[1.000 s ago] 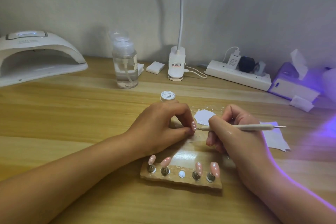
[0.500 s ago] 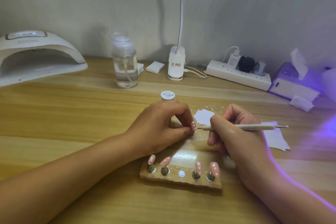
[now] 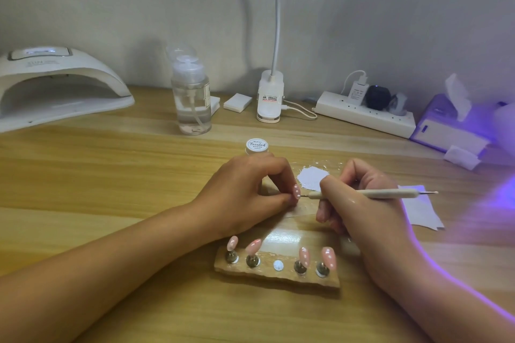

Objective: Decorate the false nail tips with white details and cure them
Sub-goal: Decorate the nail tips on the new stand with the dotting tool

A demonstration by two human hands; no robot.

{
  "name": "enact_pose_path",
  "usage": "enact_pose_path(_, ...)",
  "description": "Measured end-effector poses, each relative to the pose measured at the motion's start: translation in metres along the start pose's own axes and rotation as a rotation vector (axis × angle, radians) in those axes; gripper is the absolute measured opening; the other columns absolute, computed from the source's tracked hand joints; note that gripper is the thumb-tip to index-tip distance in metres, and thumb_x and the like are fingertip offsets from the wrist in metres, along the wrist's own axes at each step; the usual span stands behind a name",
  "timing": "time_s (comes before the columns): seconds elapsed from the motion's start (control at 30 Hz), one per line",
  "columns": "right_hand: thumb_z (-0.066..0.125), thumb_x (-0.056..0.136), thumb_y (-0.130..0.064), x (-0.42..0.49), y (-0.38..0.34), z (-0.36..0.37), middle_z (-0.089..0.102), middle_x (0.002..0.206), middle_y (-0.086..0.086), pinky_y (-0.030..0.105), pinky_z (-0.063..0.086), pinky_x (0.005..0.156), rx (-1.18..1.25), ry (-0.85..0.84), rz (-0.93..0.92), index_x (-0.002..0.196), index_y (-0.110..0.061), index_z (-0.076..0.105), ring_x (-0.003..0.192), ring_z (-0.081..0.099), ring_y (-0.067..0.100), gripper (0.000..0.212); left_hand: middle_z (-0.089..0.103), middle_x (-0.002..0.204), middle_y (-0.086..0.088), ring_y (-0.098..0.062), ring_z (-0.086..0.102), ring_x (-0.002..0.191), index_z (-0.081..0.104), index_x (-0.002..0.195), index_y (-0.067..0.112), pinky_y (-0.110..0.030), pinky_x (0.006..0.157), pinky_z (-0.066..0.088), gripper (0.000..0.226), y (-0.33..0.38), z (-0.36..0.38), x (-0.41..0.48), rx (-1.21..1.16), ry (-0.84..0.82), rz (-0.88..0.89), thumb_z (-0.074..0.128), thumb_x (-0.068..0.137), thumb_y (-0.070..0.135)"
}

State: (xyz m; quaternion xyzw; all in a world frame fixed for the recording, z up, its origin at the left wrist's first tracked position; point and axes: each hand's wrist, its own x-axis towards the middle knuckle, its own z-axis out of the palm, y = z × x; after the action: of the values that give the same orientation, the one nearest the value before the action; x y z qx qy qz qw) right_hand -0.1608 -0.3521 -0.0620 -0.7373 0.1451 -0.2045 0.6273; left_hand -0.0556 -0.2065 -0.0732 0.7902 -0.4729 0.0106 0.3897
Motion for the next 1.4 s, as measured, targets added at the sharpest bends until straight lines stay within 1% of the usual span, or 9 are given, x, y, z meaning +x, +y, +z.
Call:
enact_pose_path(0.1,0.058,0.062,-0.021,0.0,0.001,0.0,0.062,0.05,0.011,0.024,0.034,0.047,-0.031,0.003,-0.001,0.053,-0.022,0.047,0.041,0.045,0.011,0.014,0.067,0.081,0.016,0.017,0.05,0.065,0.068,0.078,0.03,-0.005,0.06,0.032,0.019,0.0,0.0,0.0,0.001,0.0,0.004,0.08,0.079,0.015)
enact_pose_path(0.27,0.058,0.061,-0.018,0.001,0.002,-0.001,0.059,0.047,0.013,0.016,0.033,0.037,0.023,0.02,-0.011,0.051,-0.021,0.045,0.037,0.043,0.012,0.016,0.067,0.083,0.015,0.017,0.05,0.065,0.068,0.079,0.03,-0.006,0.06,0.033,0.017,-0.001,0.0,0.0,0.011,0.005,-0.001,0.08,0.079,0.018)
enact_pose_path(0.43,0.059,0.063,-0.021,0.002,0.005,-0.002,0.061,0.05,0.013,0.02,0.035,0.046,-0.025,0.001,-0.021,0.054,-0.021,0.047,0.042,0.047,0.011,0.015,0.067,0.082,0.015,0.016,0.051,0.066,0.068,0.079,0.029,-0.006,0.06,0.032,0.016,-0.001,0.0,0.0,0.01,0.003,0.004,0.079,0.079,0.018)
enact_pose_path(0.63,0.058,0.062,-0.019,0.003,0.006,-0.002,0.06,0.049,0.013,0.015,0.034,0.039,0.008,0.022,-0.024,0.052,-0.021,0.046,0.039,0.046,0.009,0.016,0.067,0.082,0.016,0.017,0.05,0.065,0.068,0.079,0.029,-0.005,0.06,0.032,0.016,0.0,0.0,0.0,0.012,0.001,0.004,0.08,0.079,0.018)
enact_pose_path(0.83,0.059,0.063,-0.02,0.002,0.005,-0.001,0.061,0.049,0.011,0.025,0.034,0.049,-0.009,0.006,-0.026,0.054,-0.021,0.048,0.042,0.045,0.01,0.014,0.067,0.082,0.016,0.017,0.05,0.066,0.069,0.08,0.028,-0.007,0.061,0.033,0.015,0.0,0.0,0.0,0.011,0.0,-0.003,0.079,0.079,0.017)
enact_pose_path(1.0,0.056,0.082,-0.001,0.003,0.007,-0.006,0.056,0.045,0.009,0.017,0.03,0.035,0.177,0.131,-0.085,0.052,-0.024,0.045,0.036,0.037,0.01,0.039,0.068,0.083,0.017,0.016,0.051,0.069,0.069,0.08,0.027,-0.007,0.061,0.033,0.014,-0.001,0.001,0.0,0.012,0.002,-0.011,0.078,0.08,0.016)
enact_pose_path(1.2,0.058,0.083,-0.011,0.006,0.002,-0.012,0.055,0.045,0.005,0.016,0.03,0.036,0.251,0.237,-0.214,0.057,-0.025,0.045,0.038,0.037,0.008,0.032,0.071,0.085,0.015,0.021,0.047,0.061,0.07,0.083,0.022,-0.004,0.059,0.032,0.011,0.001,0.002,-0.001,-0.012,0.016,-0.002,0.077,0.08,0.015)
enact_pose_path(1.27,0.058,0.087,-0.007,0.008,0.003,-0.016,0.053,0.044,0.004,0.015,0.03,0.036,0.253,0.26,-0.212,0.057,-0.025,0.045,0.038,0.036,0.007,0.038,0.072,0.083,0.013,0.021,0.047,0.056,0.07,0.083,0.02,-0.003,0.058,0.033,0.011,0.002,0.001,-0.002,-0.057,0.033,-0.007,0.077,0.081,0.013)
enact_pose_path(1.4,0.054,0.091,-0.003,0.013,0.006,-0.022,0.052,0.043,0.001,0.015,0.03,0.036,0.245,0.301,-0.144,0.063,-0.02,0.041,0.038,0.038,0.005,0.035,0.069,0.078,0.02,0.005,0.047,0.047,0.068,0.08,0.031,-0.008,0.052,0.033,0.017,0.003,-0.001,-0.002,-0.146,0.05,-0.08,0.078,0.08,0.017)
